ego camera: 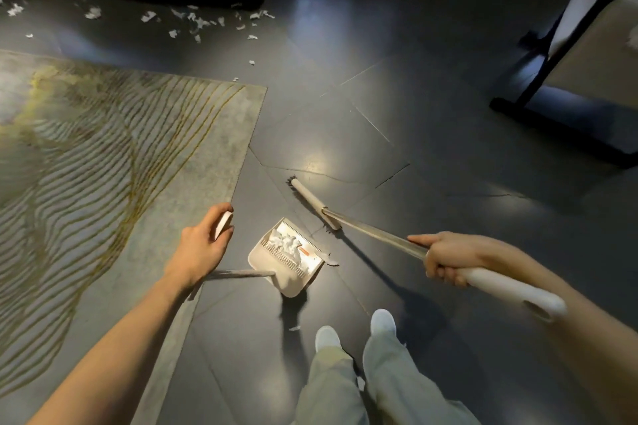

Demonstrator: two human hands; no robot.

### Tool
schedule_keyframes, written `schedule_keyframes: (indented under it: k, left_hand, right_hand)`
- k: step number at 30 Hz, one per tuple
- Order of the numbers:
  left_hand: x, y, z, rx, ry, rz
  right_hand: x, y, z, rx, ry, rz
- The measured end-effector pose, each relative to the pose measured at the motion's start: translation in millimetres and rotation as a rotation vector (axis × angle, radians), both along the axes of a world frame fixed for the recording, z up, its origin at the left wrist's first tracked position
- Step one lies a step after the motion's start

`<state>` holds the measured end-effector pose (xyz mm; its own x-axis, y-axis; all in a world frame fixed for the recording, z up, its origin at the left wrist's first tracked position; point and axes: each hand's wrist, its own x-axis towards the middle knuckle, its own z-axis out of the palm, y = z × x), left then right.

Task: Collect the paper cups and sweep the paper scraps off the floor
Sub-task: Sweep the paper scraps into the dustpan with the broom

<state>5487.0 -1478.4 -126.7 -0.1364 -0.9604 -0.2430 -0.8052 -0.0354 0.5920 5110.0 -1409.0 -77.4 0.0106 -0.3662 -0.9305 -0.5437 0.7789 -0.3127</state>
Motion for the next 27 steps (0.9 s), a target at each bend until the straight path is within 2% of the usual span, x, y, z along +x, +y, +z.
schedule_keyframes:
  k: [6,12,17,21,27]
  left_hand:
    - [-6,13,10,-0.039,-0.072,-0.106]
    - [8,28,17,-0.094,-0.112,-0.170]
    - [22,48,15,-0.048,-0.136,-0.164]
    - [44,70,20,-0.052,-0.157,-0.086]
    - [65,146,29,-0.074,-0.162,0.080]
  right_hand:
    - [-6,12,-25,-0.020,0.042,-0.083]
    - [6,33,-62,-0.012,0.157,0.043]
    - [25,55,-75,0.027,0.142,0.139]
    - [31,67,-83,0.055,0.091,0.085]
    - [58,90,-89,0.002,0.122,0.254]
